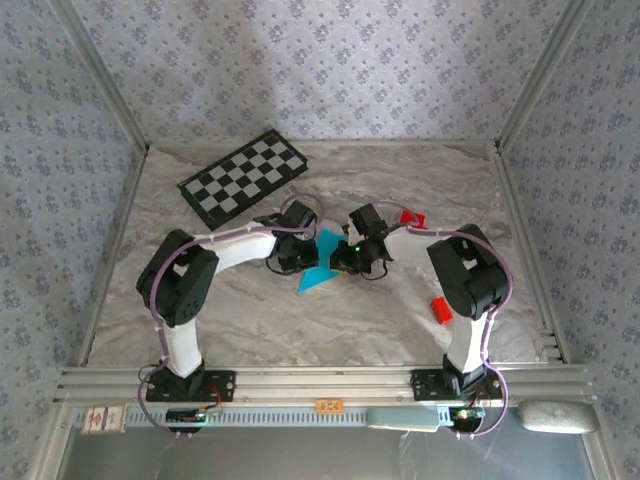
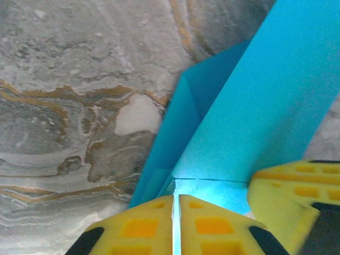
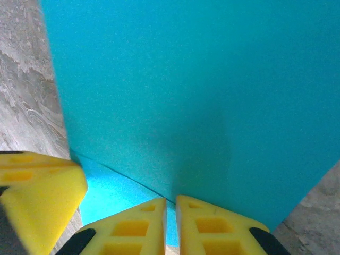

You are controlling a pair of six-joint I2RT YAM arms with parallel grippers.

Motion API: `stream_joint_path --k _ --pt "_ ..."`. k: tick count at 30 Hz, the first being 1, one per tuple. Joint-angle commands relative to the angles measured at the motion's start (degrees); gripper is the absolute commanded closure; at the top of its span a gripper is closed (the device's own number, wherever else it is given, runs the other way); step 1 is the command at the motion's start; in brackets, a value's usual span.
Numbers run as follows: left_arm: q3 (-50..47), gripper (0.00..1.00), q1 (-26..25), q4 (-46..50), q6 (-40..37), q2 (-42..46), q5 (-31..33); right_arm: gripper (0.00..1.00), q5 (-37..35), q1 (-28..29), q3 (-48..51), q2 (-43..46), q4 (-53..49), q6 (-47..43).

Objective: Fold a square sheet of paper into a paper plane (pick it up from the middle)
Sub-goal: Fold the wing for the fifth time at the center of the table.

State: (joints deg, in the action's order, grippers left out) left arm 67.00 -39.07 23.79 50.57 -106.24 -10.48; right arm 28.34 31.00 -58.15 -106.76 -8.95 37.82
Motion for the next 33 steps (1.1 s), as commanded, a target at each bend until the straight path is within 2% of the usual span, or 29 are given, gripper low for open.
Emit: stream_joint_path --k 1,3,10,19,33 --pt "-0.9 0.91 0.7 0.7 1.3 -1.4 1.2 0.84 0.2 -0.4 -1.0 0.2 -3.1 -1.0" --pt "-1.4 0.92 0.7 0.8 1.9 -2.0 1.3 0.81 1.0 -0.8 -0.8 1.7 -1.4 0.4" --pt "-4.2 0.93 1.6 -0.5 4.5 -3.3 -1.3 0.57 -4.0 -2.2 6.1 10.7 4.7 9.8" --pt "-5.5 0.93 2.1 -1.3 5.1 -3.2 -2.3 0.57 -5.9 -1.7 11.4 12.5 7.3 21.6" --pt "-5.5 0.94 2.2 -1.1 4.4 -3.1 -2.3 0.62 -3.2 -0.6 9.5 7.2 9.2 22.7"
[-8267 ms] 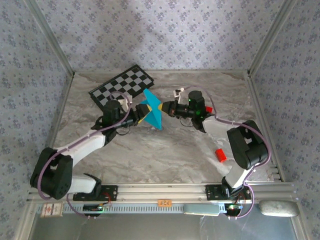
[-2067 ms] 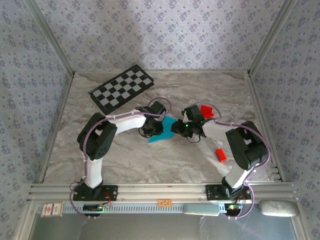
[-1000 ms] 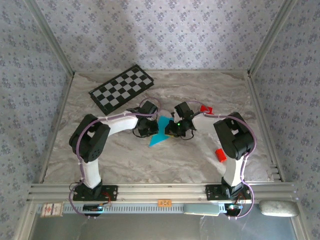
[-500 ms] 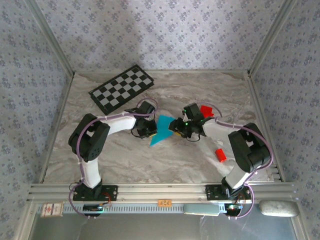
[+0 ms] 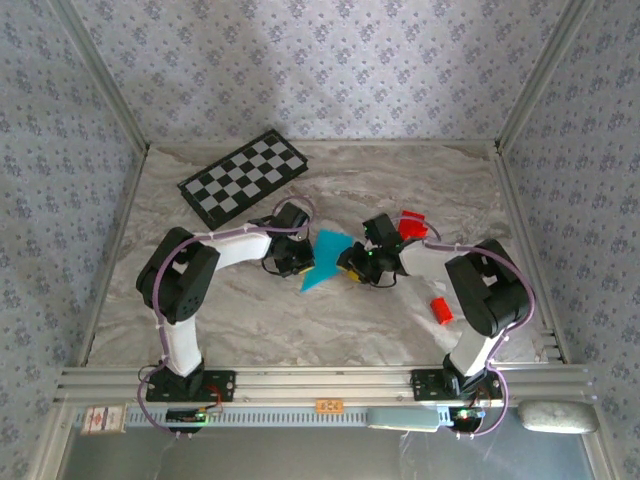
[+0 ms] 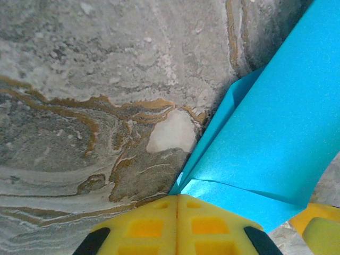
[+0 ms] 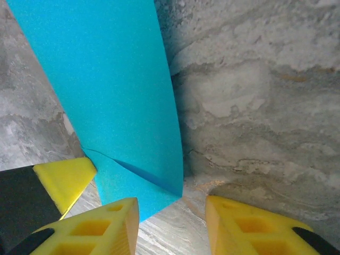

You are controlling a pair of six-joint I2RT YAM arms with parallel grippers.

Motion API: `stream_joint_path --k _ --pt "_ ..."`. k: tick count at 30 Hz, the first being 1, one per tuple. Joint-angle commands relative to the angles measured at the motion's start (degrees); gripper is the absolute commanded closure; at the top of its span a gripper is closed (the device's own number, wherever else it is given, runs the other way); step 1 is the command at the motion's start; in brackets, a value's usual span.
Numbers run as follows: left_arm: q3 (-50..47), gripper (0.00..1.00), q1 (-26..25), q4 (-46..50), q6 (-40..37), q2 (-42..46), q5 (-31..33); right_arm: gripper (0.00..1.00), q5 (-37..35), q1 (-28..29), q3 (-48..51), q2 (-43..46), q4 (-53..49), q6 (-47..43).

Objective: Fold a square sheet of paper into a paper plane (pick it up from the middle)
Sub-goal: Fold the wing for the fifth time at the center of the table.

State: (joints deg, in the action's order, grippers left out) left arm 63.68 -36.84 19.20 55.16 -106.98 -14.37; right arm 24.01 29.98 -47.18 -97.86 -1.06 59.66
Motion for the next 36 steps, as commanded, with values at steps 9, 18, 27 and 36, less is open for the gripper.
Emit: stream_joint_path --k 9,18,27,36 --pt "-2.2 0.93 -0.1 3.8 -0.5 -2.3 1.8 0.69 4.3 0.4 -1.4 -3.0 6.5 0.9" --pt "-2.2 0.94 0.1 4.3 -1.0 -2.0 2.1 0.75 5.5 -0.9 0.4 -2.2 11.8 1.1" --pt "-2.2 0.94 0.4 4.6 -1.3 -2.0 2.4 0.75 7.5 -2.7 2.8 -2.7 15.6 2.1" --pt "-2.0 0.94 0.5 4.8 -1.5 -2.0 2.6 0.75 11.4 -3.0 4.7 -5.1 23.1 5.4"
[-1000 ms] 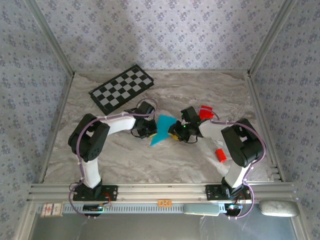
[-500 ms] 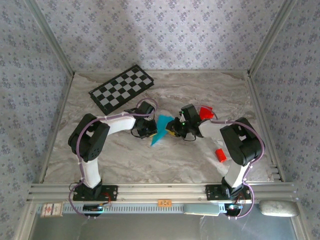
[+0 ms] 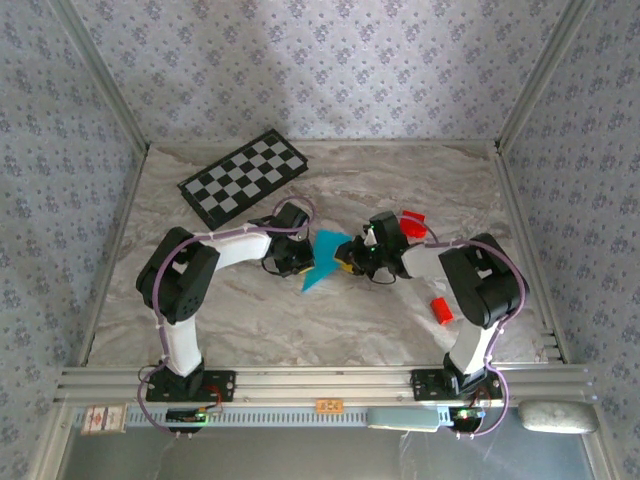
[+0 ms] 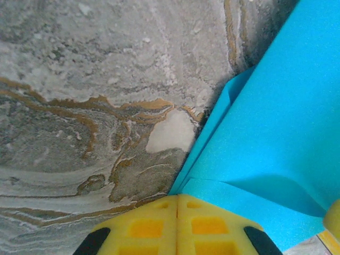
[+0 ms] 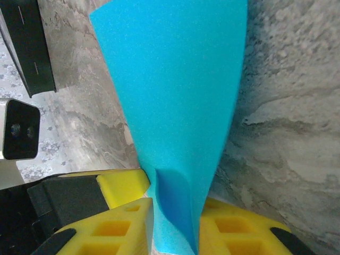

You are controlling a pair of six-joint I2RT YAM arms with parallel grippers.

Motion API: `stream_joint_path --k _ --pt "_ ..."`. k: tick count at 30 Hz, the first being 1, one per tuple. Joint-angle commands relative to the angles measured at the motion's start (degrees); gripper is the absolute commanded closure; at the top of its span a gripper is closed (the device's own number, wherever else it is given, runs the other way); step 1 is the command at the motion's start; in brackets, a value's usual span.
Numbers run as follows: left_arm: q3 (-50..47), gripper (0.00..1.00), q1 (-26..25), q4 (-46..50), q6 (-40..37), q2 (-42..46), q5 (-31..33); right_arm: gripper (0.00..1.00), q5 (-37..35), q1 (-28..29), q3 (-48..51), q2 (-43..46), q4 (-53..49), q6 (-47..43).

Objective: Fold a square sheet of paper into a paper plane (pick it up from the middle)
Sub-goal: Fold the wing for the fifth time at the center of the table.

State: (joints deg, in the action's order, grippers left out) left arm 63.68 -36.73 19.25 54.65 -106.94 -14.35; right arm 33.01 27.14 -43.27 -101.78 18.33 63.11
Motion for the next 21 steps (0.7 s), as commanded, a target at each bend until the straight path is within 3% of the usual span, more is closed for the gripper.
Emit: stream_joint_path --k 1,7,15,21 --pt "-1.9 0.94 0.4 4.8 -1.0 -2.0 2.5 0.76 2.7 -0.1 1.1 -1.4 4.4 2.3" --pt "-1.6 0.94 0.5 5.2 -1.4 -1.3 2.8 0.87 2.5 -0.2 1.8 -1.1 5.0 2.6" --pt "0.3 0.92 0.5 6.1 -3.1 0.4 3.4 0.91 1.5 -0.2 2.0 0.3 3.6 1.7" --pt "0.2 0.83 0.5 3.9 -5.8 5.4 4.2 0.96 -0.7 -0.2 2.2 2.7 1.4 0.9"
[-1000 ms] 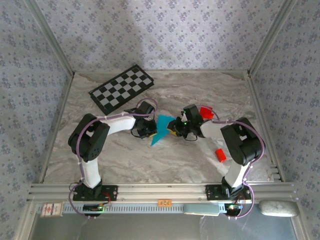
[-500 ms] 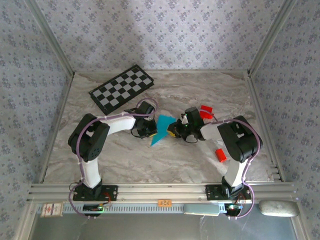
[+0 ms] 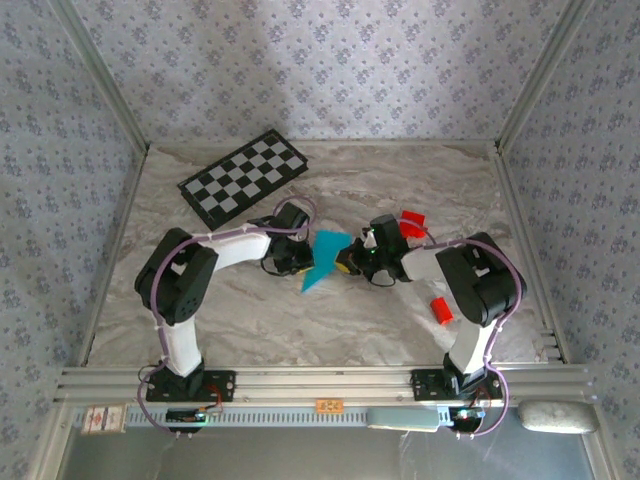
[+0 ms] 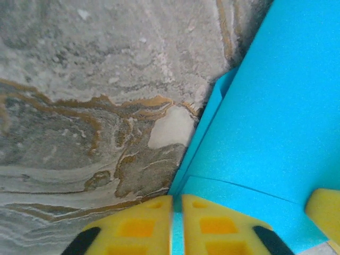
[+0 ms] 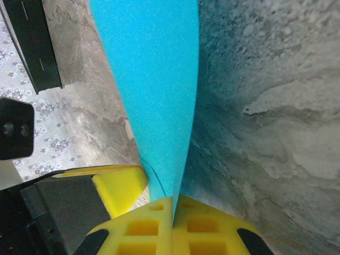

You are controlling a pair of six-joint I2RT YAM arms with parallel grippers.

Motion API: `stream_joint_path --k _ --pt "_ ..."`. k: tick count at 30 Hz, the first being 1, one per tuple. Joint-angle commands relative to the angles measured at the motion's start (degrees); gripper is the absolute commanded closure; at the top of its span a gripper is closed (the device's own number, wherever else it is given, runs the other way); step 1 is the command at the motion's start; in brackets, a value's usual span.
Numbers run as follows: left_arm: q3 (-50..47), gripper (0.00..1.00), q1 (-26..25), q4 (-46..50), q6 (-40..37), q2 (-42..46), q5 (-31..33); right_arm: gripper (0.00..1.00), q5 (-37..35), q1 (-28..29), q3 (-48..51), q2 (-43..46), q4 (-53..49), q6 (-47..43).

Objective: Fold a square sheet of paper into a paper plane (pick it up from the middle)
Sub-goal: Fold the wing for the fifth time at the center of the table.

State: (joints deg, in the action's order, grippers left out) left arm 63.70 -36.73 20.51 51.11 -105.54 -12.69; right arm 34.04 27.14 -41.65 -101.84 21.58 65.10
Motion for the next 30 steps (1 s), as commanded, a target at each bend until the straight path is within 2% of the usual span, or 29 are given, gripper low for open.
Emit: stream_joint_path --k 1,8,16,20,24,30 --pt "-0.1 0.8 0.4 1.4 -3.2 5.5 2.8 0.95 -2.4 -0.2 0.6 3.6 -2.5 -1.2" --pt "-5.4 0.59 -2.2 -8.9 -10.6 13.1 4.8 0.95 -8.8 0.0 0.1 9.6 -10.4 -1.8" --pt "-12.3 0.4 -6.6 -25.1 -22.7 14.2 5.1 0.95 -14.5 0.1 -0.3 15.2 -19.4 0.2" --pt "-14.7 0.35 -8.2 -31.0 -28.1 13.9 4.8 0.95 -14.3 0.0 -0.2 15.2 -19.7 2.5" --pt "-17.3 0.34 -10.2 -36.5 -34.7 13.6 4.7 0.95 -14.2 -0.1 -0.2 14.8 -19.7 4.4" --pt "-16.6 0.35 -13.6 -35.5 -42.6 11.2 9.0 0.94 -13.5 -0.4 -0.3 14.3 -19.7 6.2"
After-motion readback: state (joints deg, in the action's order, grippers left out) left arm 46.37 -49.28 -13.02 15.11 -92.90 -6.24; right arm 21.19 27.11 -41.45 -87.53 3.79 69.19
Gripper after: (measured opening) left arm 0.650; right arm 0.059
